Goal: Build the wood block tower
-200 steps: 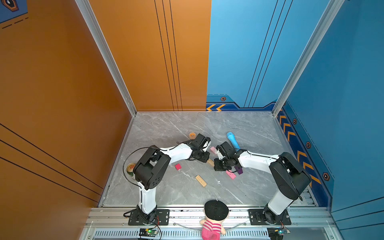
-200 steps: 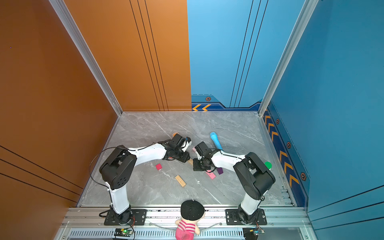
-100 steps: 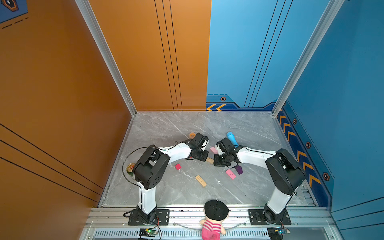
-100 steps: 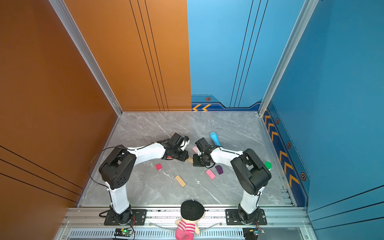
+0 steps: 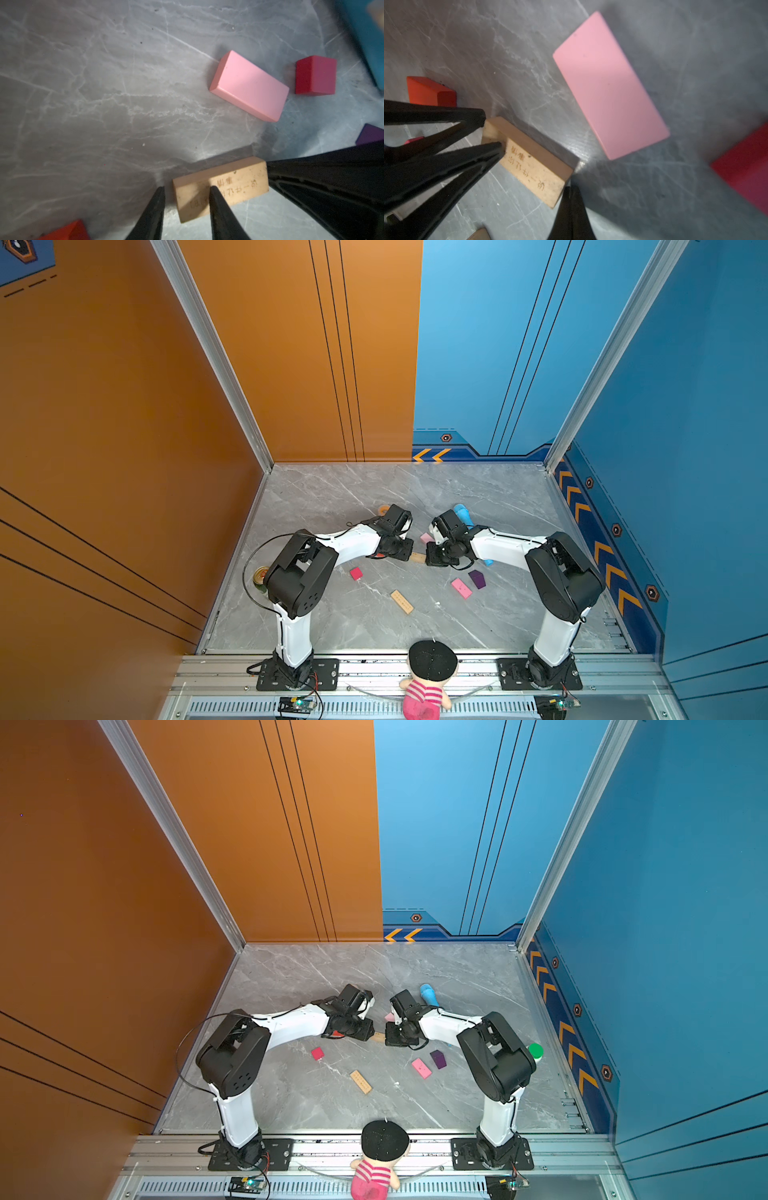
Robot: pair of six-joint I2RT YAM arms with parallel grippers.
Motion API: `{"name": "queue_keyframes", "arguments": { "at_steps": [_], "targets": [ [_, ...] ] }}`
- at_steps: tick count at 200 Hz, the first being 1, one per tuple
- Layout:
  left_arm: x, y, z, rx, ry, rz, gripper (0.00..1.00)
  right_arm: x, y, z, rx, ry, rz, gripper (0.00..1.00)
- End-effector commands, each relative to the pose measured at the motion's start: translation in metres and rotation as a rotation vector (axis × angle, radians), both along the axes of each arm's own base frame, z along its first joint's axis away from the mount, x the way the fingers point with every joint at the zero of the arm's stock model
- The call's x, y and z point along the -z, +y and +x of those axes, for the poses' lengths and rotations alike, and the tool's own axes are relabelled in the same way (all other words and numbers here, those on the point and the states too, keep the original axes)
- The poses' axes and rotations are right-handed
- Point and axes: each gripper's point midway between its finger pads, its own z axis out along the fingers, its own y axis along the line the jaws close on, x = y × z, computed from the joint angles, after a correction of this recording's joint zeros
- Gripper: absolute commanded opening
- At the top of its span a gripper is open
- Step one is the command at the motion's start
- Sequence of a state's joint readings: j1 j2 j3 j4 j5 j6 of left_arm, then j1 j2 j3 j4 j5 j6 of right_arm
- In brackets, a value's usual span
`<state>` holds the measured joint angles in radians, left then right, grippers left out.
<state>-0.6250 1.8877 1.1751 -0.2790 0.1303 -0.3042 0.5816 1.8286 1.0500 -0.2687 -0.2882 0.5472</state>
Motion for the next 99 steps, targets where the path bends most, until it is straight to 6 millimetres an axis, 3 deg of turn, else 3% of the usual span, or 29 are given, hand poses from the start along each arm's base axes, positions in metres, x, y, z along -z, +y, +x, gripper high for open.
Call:
{"name": "queue_keyframes", "arguments": {
  "at_steps": [1, 99],
  "targets": [
    [0.012, 0.023, -0.012, -0.038, 0.056, 0.087, 0.38, 0.008, -0.004, 0.006, -0.003, 0.005, -0.027, 0.0],
    [0.002, 0.034, -0.006, -0.086, 0.028, 0.099, 0.4, 0.01, 0.002, 0.012, -0.007, 0.011, -0.015, 0.0]
  ]
}}
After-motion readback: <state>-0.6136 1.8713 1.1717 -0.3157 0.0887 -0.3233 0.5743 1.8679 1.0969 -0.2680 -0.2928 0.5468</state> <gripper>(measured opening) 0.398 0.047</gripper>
